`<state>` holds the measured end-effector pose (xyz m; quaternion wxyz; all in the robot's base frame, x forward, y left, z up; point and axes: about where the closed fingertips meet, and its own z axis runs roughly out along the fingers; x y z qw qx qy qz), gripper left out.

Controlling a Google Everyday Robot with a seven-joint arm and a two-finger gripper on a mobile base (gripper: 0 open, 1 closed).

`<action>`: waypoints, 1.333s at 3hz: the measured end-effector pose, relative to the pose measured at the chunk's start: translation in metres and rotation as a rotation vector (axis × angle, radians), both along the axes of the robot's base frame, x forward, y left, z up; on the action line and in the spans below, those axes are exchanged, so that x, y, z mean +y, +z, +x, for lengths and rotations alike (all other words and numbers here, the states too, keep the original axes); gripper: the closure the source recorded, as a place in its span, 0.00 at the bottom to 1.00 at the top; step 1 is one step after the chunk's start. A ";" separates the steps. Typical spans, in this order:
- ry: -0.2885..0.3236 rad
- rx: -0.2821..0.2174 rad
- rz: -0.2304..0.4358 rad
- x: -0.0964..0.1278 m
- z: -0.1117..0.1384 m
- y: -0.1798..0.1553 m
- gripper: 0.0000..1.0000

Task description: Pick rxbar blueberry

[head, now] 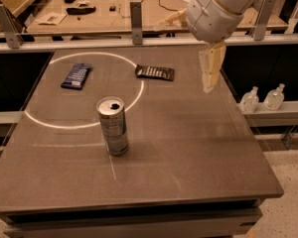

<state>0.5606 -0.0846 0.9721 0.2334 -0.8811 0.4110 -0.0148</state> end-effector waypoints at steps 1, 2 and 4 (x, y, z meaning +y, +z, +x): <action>0.060 0.006 -0.002 0.019 0.012 -0.002 0.00; 0.180 -0.008 -0.005 0.049 0.026 -0.002 0.00; 0.391 -0.049 0.013 0.105 0.050 -0.006 0.00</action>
Offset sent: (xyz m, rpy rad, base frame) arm 0.0406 0.0840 0.0007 -0.0250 -0.0171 0.3652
